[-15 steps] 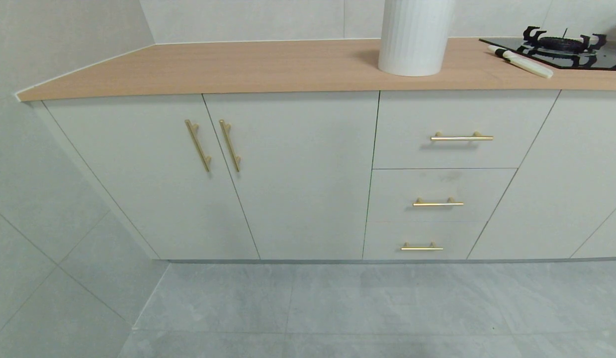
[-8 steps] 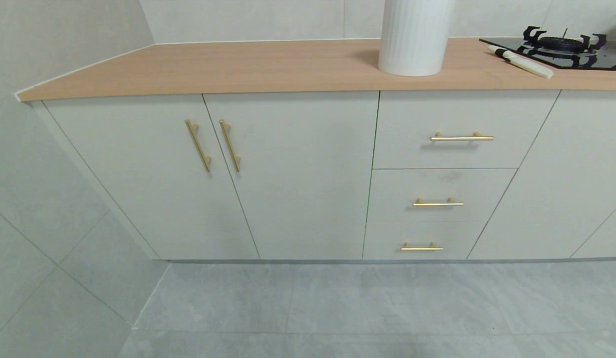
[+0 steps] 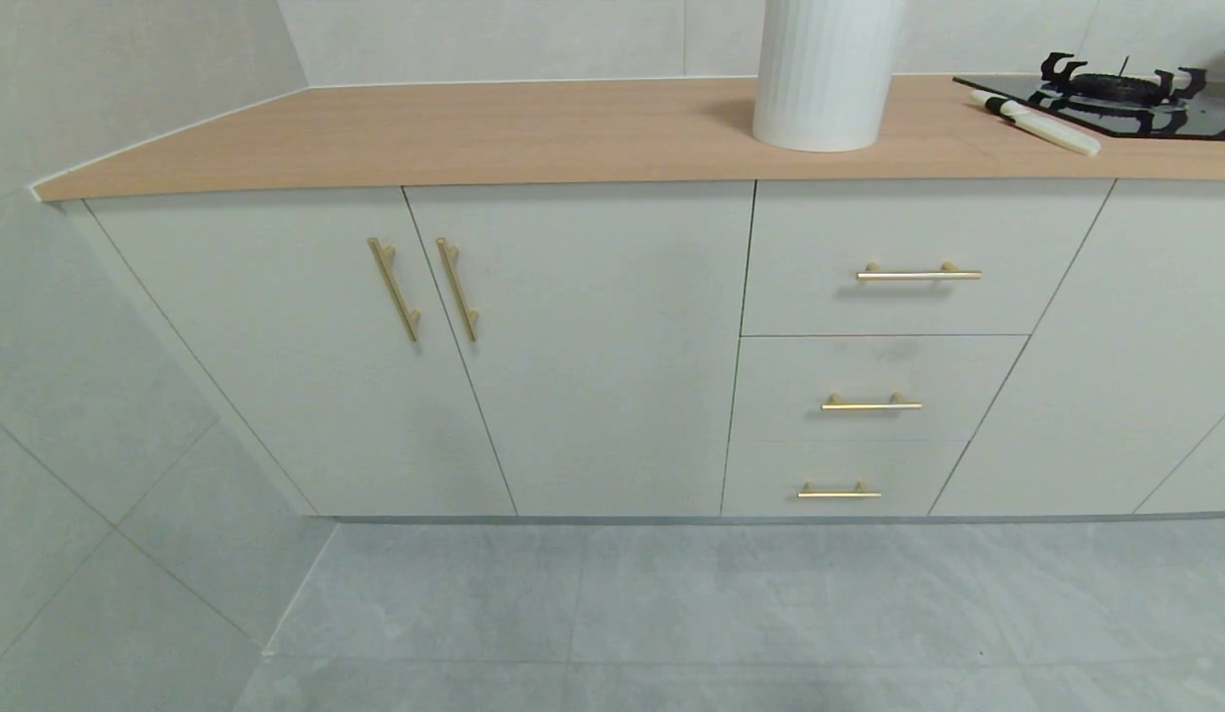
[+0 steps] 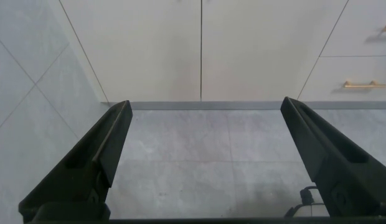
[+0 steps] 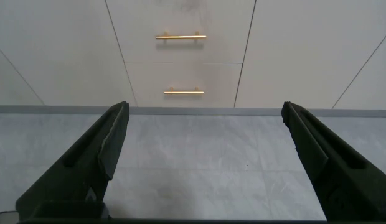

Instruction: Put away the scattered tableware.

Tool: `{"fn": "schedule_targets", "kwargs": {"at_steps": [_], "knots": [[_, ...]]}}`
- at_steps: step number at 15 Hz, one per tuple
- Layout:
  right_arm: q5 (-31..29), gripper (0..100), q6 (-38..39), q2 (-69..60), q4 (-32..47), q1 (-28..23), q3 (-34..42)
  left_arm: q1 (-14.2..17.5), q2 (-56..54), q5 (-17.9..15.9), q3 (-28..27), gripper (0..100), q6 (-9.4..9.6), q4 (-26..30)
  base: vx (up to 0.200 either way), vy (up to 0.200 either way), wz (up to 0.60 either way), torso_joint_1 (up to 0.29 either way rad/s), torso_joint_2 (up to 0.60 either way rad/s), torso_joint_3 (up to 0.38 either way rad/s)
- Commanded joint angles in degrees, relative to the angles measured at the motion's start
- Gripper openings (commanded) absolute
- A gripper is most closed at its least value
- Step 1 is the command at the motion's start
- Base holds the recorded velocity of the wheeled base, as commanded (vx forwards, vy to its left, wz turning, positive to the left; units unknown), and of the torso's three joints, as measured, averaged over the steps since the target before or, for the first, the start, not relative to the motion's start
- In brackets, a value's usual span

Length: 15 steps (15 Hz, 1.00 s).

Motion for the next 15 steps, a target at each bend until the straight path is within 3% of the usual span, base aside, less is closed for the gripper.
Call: {"fn": "schedule_targets", "kwargs": {"at_steps": [1, 4, 15], "knots": [[0.00, 100, -0.06, 0.18, 0.04, 0.00, 0.00, 0.02, 0.02, 0.01, 0.00, 100, 0.29, -0.01, 0.000, 0.000, 0.00, 0.000, 0.00, 0.000], [0.26, 100, 0.03, 0.18, 0.04, 0.00, 0.00, 0.02, 0.02, -0.07, 0.00, 100, 0.46, -0.01, 0.000, 0.000, 0.00, 0.000, 0.00, 0.000], [0.26, 100, 0.03, 0.18, 0.04, 0.00, 0.00, 0.02, 0.02, -0.07, 0.00, 100, 0.37, -0.01, 0.200, 0.000, 0.00, 0.003, 0.00, 0.003]]}}
